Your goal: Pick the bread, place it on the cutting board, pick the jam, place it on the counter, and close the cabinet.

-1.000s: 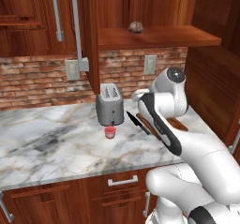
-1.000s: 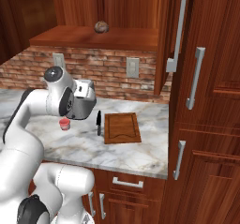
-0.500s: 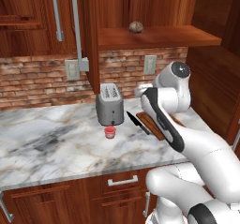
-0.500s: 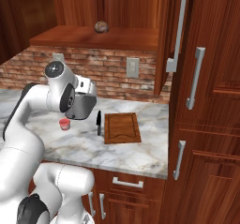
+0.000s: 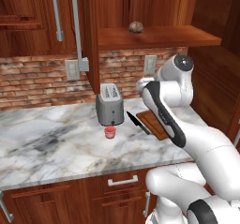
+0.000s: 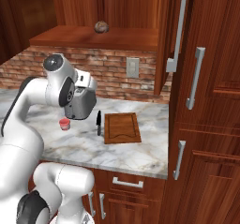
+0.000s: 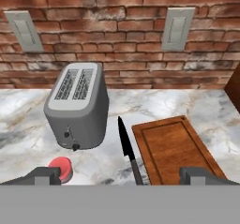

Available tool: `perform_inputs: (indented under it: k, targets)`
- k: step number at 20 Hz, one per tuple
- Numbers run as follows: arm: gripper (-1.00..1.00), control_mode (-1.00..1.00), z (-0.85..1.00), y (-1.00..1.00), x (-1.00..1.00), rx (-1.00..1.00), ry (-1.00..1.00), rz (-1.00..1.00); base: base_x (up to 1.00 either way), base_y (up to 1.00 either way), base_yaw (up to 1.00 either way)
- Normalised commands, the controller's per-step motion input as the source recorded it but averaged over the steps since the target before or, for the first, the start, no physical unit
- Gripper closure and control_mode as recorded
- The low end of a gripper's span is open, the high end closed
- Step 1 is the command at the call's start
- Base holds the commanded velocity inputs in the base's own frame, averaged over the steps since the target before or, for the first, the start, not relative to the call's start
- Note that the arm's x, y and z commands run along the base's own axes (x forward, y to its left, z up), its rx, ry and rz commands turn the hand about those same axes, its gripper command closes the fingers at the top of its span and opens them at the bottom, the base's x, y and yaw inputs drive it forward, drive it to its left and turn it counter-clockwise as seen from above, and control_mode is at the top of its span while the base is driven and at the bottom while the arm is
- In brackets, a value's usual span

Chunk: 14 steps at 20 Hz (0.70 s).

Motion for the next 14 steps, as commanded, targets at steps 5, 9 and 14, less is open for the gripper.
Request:
perform_inputs:
  k: [5, 9, 14]
  targets:
    - [-1.00, -1.00, 0.30, -0.01, 0.00, 0.00, -0.01, 0.00, 0.00, 0.00, 0.00]
    - [-1.00, -1.00, 0.35, -0.01, 0.00, 0.00, -0.01, 0.00, 0.00, 0.00, 0.00]
    - [-1.00, -1.00, 0.39, -0.02, 0.00, 0.00, -0.02, 0.00, 0.00, 0.00, 0.00]
